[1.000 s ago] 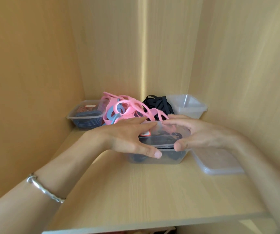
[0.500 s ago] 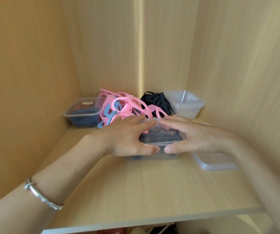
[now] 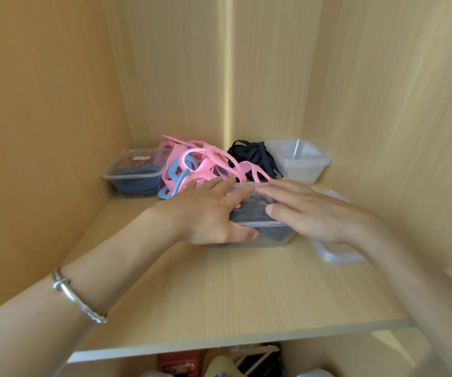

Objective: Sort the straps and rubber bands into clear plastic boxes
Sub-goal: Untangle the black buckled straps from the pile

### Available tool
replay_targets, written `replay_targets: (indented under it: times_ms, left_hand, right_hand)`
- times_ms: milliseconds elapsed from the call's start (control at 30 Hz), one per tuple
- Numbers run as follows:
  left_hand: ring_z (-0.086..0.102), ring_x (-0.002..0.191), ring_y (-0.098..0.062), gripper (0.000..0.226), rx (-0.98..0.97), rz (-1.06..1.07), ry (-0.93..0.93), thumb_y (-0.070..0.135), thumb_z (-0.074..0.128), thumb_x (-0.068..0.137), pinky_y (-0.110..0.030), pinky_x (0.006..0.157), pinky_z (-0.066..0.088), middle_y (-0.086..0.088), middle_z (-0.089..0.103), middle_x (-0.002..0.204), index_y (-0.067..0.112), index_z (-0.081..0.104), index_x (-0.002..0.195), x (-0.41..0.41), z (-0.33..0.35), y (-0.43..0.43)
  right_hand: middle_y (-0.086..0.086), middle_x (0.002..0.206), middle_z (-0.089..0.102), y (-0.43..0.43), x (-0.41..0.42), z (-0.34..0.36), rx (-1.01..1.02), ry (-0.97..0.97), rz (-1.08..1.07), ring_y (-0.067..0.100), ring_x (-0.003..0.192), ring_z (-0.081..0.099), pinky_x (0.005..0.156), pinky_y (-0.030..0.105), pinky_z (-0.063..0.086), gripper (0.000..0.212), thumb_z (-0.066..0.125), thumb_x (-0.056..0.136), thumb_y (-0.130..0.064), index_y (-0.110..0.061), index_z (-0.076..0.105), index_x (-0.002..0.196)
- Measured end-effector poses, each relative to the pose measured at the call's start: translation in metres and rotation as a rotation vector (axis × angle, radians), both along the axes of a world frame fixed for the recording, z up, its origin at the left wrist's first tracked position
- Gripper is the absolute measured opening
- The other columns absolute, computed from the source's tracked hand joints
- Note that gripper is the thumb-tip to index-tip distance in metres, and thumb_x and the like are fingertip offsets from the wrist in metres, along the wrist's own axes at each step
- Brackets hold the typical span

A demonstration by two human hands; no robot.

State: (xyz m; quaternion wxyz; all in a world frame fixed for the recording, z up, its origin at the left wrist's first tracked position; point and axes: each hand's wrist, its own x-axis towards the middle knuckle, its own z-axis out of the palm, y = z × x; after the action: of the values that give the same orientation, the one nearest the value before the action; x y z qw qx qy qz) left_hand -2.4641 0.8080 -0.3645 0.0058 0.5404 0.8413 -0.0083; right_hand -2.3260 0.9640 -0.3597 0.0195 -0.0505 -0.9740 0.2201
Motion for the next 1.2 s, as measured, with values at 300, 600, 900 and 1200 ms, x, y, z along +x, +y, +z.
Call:
replay_targets:
  times_ms: [300, 600, 900, 1200]
  left_hand:
    - [0.009, 0.147, -0.017, 0.119, 0.047, 0.092, -0.163, 0.098, 0.011, 0.048, -0.047, 0.118, 0.012, 0.010, 0.014, 0.158, 0.039, 0.001, 0.151, 0.004, 0.002, 0.004]
    - [0.010, 0.146, -0.021, 0.118, 0.025, 0.123, -0.150, 0.100, 0.021, 0.052, -0.045, 0.117, 0.015, 0.005, 0.018, 0.157, 0.040, 0.002, 0.151, 0.011, 0.007, 0.003]
    - [0.054, 0.089, -0.022, 0.093, -0.129, 0.396, 0.202, 0.091, 0.027, 0.070, -0.030, 0.065, 0.036, -0.002, 0.062, 0.112, 0.028, 0.038, 0.138, 0.060, 0.029, -0.040]
    - [0.045, 0.124, -0.032, 0.084, -0.076, 0.673, 0.047, 0.078, 0.031, 0.080, -0.046, 0.098, 0.042, -0.009, 0.040, 0.140, 0.026, 0.021, 0.145, 0.041, 0.010, -0.114]
  right_hand:
    - [0.005, 0.141, 0.036, -0.009, -0.042, -0.010, 0.261, -0.062, -0.151, 0.027, 0.137, 0.025, 0.110, 0.041, 0.029, 0.049, 0.019, 0.095, -0.041, -0.019, 0.043, 0.133]
    - [0.000, 0.135, 0.046, -0.006, -0.043, -0.007, 0.174, 0.012, -0.160, 0.022, 0.131, 0.033, 0.107, 0.040, 0.031, 0.035, 0.026, 0.099, -0.035, -0.020, 0.049, 0.121]
    - [-0.009, 0.089, 0.069, -0.052, -0.050, -0.001, -0.160, 0.291, -0.053, 0.017, 0.089, 0.064, 0.078, 0.034, 0.050, 0.031, 0.039, 0.095, -0.023, -0.031, 0.068, 0.095]
    - [-0.002, 0.073, 0.050, -0.123, -0.090, -0.006, -0.058, 0.468, -0.101, 0.018, 0.070, 0.050, 0.053, 0.026, 0.029, 0.039, 0.033, 0.100, -0.036, -0.020, 0.045, 0.067]
